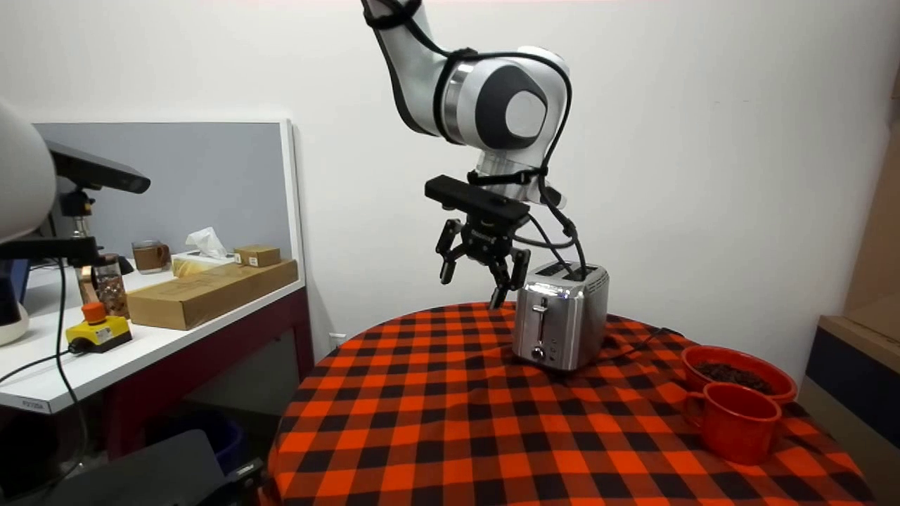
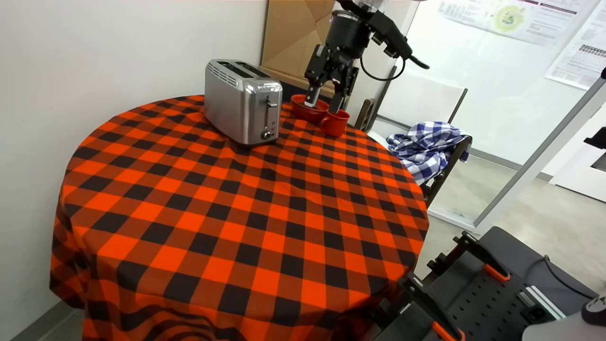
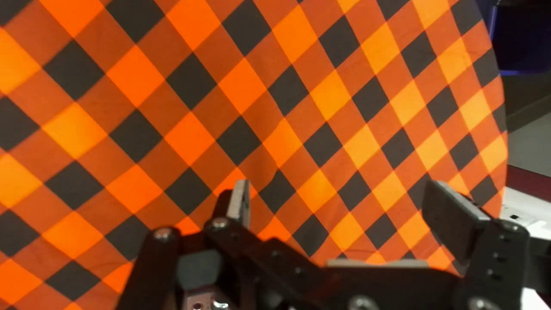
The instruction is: Turn off the toaster
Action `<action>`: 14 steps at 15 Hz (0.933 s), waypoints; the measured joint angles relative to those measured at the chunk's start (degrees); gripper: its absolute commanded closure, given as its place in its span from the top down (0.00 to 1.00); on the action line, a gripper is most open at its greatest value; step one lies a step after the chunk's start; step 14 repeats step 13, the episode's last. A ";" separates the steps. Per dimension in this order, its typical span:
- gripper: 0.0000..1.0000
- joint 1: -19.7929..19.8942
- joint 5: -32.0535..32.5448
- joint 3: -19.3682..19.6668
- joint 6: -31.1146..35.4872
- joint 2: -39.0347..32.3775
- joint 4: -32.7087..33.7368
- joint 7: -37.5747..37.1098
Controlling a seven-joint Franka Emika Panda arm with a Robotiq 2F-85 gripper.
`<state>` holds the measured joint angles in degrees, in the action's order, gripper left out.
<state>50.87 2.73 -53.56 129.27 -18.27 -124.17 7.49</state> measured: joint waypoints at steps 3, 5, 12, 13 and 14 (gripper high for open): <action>1.00 -4.65 -1.48 6.34 -1.50 7.76 -2.10 -2.21; 1.00 -11.01 -1.53 14.09 -2.18 12.39 -3.29 -3.38; 1.00 -13.41 -1.53 16.77 -2.28 15.17 -4.76 -4.21; 1.00 -13.41 -1.53 16.81 -2.28 15.17 -4.76 -4.21; 1.00 -13.41 -1.53 16.81 -2.28 15.17 -4.76 -4.21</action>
